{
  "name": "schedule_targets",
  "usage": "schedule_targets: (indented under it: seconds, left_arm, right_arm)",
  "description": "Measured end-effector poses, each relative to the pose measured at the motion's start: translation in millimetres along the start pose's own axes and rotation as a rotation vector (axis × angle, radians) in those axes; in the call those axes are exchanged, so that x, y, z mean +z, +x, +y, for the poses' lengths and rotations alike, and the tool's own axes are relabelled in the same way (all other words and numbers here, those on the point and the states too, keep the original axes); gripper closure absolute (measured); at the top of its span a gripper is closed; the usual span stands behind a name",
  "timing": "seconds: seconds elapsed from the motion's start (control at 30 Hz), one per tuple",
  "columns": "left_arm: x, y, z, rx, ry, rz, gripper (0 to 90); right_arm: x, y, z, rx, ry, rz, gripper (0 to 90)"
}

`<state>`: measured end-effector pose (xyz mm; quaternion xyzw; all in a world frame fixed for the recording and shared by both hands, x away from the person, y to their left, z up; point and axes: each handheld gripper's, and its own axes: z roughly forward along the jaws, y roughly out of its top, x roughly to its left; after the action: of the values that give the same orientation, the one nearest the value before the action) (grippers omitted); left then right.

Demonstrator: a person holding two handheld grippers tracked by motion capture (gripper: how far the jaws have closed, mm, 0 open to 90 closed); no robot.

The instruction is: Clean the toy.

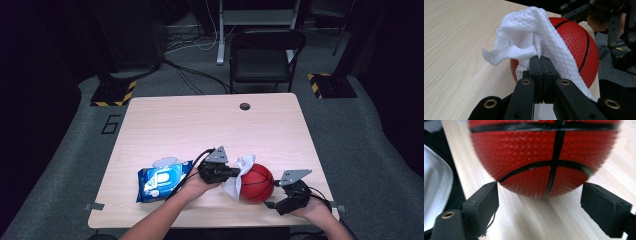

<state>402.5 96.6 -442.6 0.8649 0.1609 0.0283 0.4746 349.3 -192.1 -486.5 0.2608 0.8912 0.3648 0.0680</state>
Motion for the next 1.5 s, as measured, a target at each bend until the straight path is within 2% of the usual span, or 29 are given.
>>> schedule_targets:
  seconds: [0.13, 0.23, 0.3, 0.33, 0.4, 0.5, 0.6, 0.73, 0.83, 0.87, 0.9, 0.93, 1.07, 1.2, 1.33, 1.5]
  left_arm:
    - [-2.3, 0.7, 0.4, 0.002, 0.012, 0.01, 89.0]
    - [-7.6, 2.1, 0.5, -0.013, -0.012, -0.001, 89.1]
    - [-12.6, 1.6, 1.8, -0.012, -0.024, -0.012, 89.1]
    - [-17.7, 0.4, 2.8, 0.0, -0.028, 0.003, 89.1]
    - [-25.1, 0.8, 2.7, -0.003, -0.037, 0.022, 89.1]
    - [-40.5, 6.9, 0.6, -0.006, -0.036, 0.055, 89.1]
    - [-54.5, 13.6, -5.1, -0.01, -0.025, 0.097, 89.1]
    - [-64.8, 20.7, -15.0, -0.026, -0.013, 0.139, 89.0]
    - [-64.0, 24.9, -24.4, -0.042, 0.008, 0.155, 89.0]
    - [-64.3, 25.8, -25.9, -0.048, -0.011, 0.152, 89.1]
    - [-64.9, 26.5, -26.4, -0.056, -0.013, 0.149, 89.1]
    - [-64.2, 25.9, -26.7, -0.052, -0.013, 0.158, 89.1]
    - [-62.6, 25.1, -25.7, -0.06, -0.02, 0.147, 89.1]
    - [-60.4, 23.5, -24.1, -0.061, -0.029, 0.132, 89.1]
    - [-57.8, 21.4, -22.1, -0.059, -0.038, 0.113, 89.1]
    - [-55.9, 19.9, -19.5, -0.052, -0.04, 0.11, 89.0]
  right_arm:
    - [11.0, 0.2, 2.4, -0.007, 0.021, -0.007, 10.7]
    - [17.3, 0.3, 6.5, -0.018, 0.016, -0.006, 11.2]
    - [27.0, 3.5, 11.6, -0.034, 0.037, -0.007, 11.4]
    - [30.7, 4.5, 13.9, -0.038, 0.042, -0.01, 11.6]
    - [38.6, 5.6, 21.4, -0.043, 0.036, -0.006, 11.8]
    - [45.9, 6.9, 35.0, -0.052, 0.016, 0.0, 11.8]
    - [59.0, 9.5, 51.1, -0.072, 0.022, -0.003, 11.8]
    - [76.4, 11.1, 64.8, -0.074, 0.028, 0.01, 11.8]
    - [85.6, 10.3, 68.4, -0.079, 0.041, 0.018, 11.6]
    - [86.2, 9.7, 67.9, -0.086, 0.042, 0.018, 11.7]
    - [85.7, 10.1, 67.3, -0.074, 0.036, 0.02, 12.0]
    - [84.1, 8.9, 66.6, -0.081, 0.034, 0.019, 12.5]
    - [73.7, 6.5, 63.6, -0.08, 0.016, 0.014, 16.0]
    - [49.3, 4.6, 62.8, -0.047, -0.075, 0.025, 17.6]
    - [25.8, 7.6, 81.8, -0.061, -0.183, 0.029, 16.9]
    - [30.4, 17.4, 111.3, -0.104, -0.221, 0.049, 14.9]
